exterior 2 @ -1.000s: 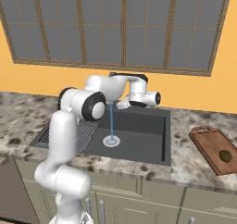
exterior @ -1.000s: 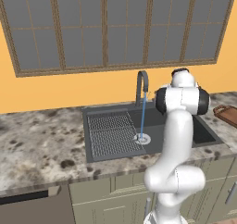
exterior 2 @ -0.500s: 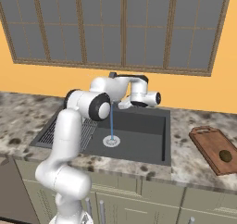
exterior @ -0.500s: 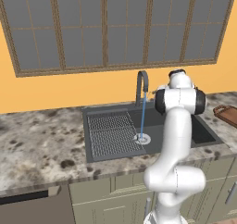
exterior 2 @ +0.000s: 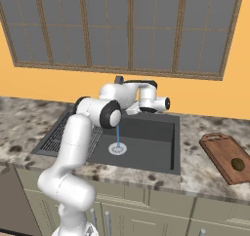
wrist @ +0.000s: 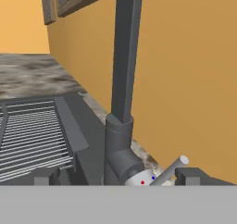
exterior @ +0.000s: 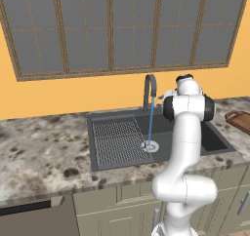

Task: Pick the kiwi from the sink and place it on the cutting board to airdry. Then turn off the sink faucet.

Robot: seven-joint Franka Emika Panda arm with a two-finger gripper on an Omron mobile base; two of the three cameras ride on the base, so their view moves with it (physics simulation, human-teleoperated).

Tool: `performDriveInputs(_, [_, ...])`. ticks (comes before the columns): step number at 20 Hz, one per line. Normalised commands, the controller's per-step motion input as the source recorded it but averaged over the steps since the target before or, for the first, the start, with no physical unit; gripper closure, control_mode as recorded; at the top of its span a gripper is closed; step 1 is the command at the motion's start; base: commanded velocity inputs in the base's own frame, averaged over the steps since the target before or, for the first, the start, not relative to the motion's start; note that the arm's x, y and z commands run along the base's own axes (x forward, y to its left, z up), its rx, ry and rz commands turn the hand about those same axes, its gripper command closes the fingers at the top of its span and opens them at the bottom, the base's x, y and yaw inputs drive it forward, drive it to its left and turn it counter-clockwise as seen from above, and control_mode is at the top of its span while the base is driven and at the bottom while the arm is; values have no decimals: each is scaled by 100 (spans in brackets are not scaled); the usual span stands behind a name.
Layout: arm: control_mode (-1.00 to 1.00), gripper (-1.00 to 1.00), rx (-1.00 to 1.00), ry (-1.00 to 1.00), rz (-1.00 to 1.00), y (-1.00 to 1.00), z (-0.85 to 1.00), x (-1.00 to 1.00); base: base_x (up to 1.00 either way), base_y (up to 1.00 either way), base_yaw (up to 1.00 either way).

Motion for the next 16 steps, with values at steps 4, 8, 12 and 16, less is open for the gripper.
performDriveInputs(4, [-100,-100,0,0,0,-3,-12,25,0,0,0])
performDriveInputs(8, [-100,-100,0,0,0,-3,-11,21,0,0,0])
performDriveInputs(12, [-100,-100,0,0,0,-1,-12,25,0,0,0])
performDriveInputs(16, [-100,-100,0,0,0,-4,-12,26,0,0,0])
